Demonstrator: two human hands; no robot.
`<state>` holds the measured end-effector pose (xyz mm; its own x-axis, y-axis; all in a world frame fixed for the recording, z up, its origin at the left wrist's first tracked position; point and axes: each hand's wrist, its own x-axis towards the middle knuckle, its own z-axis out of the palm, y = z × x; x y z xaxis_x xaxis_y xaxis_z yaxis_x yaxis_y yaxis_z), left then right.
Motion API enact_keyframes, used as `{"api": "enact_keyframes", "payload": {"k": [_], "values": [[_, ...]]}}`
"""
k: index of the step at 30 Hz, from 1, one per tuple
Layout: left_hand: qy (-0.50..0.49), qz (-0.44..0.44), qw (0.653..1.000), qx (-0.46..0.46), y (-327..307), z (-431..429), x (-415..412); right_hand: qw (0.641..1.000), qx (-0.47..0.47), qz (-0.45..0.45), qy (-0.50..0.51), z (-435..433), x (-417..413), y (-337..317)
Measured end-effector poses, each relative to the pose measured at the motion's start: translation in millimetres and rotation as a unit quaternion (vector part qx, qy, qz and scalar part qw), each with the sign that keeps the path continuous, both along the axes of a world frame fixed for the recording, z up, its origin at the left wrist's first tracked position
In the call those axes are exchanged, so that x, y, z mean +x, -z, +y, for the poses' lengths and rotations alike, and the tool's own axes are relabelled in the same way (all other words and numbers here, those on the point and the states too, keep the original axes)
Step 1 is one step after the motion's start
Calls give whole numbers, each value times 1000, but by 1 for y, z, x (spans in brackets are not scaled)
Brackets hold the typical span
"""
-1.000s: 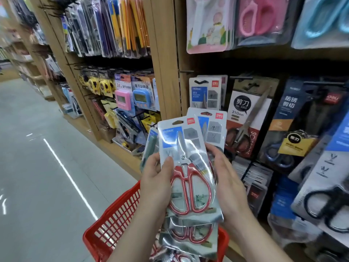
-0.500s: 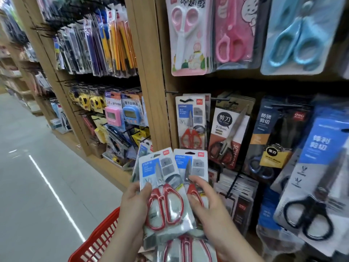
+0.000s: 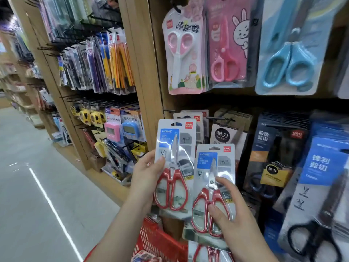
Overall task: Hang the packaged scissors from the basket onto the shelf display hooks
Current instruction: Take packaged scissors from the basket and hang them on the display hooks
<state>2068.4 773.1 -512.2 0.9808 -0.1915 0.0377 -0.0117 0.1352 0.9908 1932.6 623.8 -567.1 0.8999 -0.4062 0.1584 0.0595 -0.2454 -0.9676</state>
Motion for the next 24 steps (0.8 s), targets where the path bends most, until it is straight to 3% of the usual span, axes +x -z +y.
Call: {"api": "enact_keyframes", "payload": {"k": [11,15,19,22,24], "values": [[8,-29,998,53,0,-20,36,1000,0,15,5,-11,5,4],[-37,-55,992,105,0,-37,45,1000,-3,-8,16,-13,4,2],[-106,-129,957,236,6,-52,62,1000,-19,-17,17,-21,-1,-1],[-127,-158,912,358,18,-49,66,999,-21,-26,23,-30,-4,-3],[-171,-160,899,370,18,-41,53,999,-8,-37,25,-34,-5,-3]]}}
